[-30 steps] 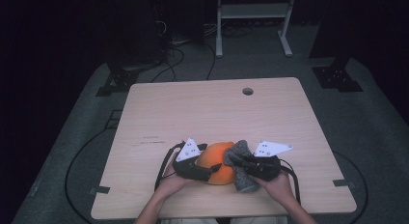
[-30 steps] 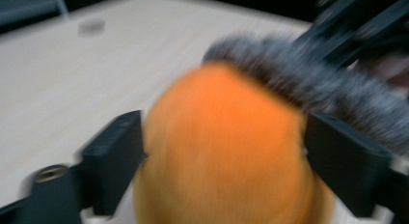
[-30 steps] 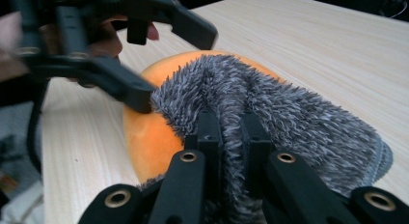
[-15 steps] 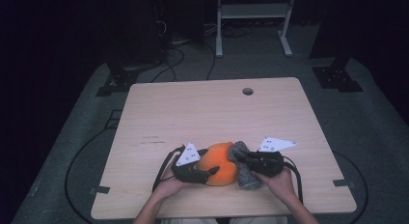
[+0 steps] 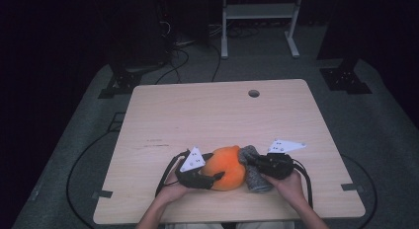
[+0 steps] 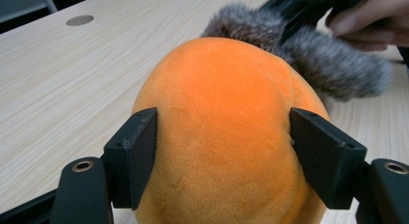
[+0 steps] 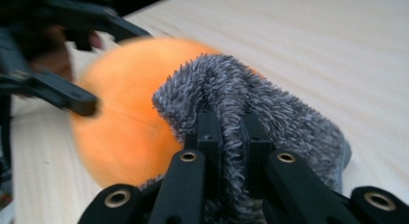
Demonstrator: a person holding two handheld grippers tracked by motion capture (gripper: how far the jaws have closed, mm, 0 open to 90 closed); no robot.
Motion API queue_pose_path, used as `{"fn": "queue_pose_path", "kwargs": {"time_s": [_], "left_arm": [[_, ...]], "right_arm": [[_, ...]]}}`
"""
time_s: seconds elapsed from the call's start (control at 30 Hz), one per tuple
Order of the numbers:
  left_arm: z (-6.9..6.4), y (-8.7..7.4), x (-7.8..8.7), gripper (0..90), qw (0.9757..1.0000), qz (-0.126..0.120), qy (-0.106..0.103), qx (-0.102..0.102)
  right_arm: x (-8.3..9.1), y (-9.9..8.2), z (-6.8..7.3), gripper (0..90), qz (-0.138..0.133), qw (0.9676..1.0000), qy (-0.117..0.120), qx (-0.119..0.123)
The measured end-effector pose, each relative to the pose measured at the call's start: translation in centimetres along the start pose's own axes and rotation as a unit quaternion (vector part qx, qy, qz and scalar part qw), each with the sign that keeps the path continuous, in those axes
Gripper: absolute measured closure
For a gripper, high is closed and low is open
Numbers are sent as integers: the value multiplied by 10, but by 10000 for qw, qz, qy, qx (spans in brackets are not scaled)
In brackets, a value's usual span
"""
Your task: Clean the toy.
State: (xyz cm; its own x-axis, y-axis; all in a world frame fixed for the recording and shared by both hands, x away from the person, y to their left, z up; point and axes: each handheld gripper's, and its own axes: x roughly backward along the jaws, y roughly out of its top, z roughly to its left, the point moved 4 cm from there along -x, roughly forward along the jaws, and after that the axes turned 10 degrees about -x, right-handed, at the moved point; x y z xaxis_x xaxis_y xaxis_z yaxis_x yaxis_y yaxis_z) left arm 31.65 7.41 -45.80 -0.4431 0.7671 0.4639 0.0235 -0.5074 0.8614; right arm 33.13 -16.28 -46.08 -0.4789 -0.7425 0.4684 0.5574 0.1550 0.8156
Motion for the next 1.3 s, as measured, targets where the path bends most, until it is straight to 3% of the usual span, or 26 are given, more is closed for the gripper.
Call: {"fn": "queue_pose_path", "kwargs": {"time_s": [0.13,0.2,0.23,0.3,0.37,0.43,0.5,0.53,0.6,0.7,0.77,0.83,0.93,1.03,1.1,1.2,1.3], "left_arm": [[-2,2,0,275,9999,-14,6,-139],[-4,3,-1,276,9997,-20,4,-226],[-5,4,-1,277,9996,-26,8,-264],[-8,6,-2,277,9991,-23,18,-415],[-9,8,-2,261,9991,-48,5,-411],[-5,9,-1,185,9998,-89,-24,-175],[1,7,-2,96,9999,22,32,121],[4,4,-4,88,9990,86,-60,424],[7,0,-7,102,9966,181,-223,778],[5,1,-6,221,9982,127,-78,577],[1,7,-4,290,9996,91,169,209],[-2,15,-1,317,9992,1,381,-121],[-9,22,-2,325,9965,138,501,-647],[-14,24,-5,301,9963,141,436,-725],[-11,22,-6,208,9982,62,326,-491],[-1,16,-6,98,9996,105,242,40],[5,7,-7,94,9987,131,-33,483]], "right_arm": [[0,-5,-10,815,124,9996,-154,-217],[6,1,-2,815,-78,9999,2,-122],[10,7,8,815,-274,9994,197,20],[12,12,17,814,-401,9984,335,219],[7,9,20,814,-235,9988,254,348],[3,4,17,815,-221,9991,227,279],[3,3,16,815,-235,9992,223,223],[4,3,16,815,-224,9993,217,228],[3,1,13,815,-186,9994,194,213],[3,-1,5,815,-54,9999,20,118],[5,-2,1,816,16,9999,-137,76],[12,3,5,816,-151,9998,-85,90],[22,15,26,815,-609,9968,341,399],[13,14,34,816,-438,9962,215,727],[8,8,28,816,-360,9970,159,674],[8,6,24,816,-333,9975,167,602],[7,5,23,816,-276,9975,159,635]]}}
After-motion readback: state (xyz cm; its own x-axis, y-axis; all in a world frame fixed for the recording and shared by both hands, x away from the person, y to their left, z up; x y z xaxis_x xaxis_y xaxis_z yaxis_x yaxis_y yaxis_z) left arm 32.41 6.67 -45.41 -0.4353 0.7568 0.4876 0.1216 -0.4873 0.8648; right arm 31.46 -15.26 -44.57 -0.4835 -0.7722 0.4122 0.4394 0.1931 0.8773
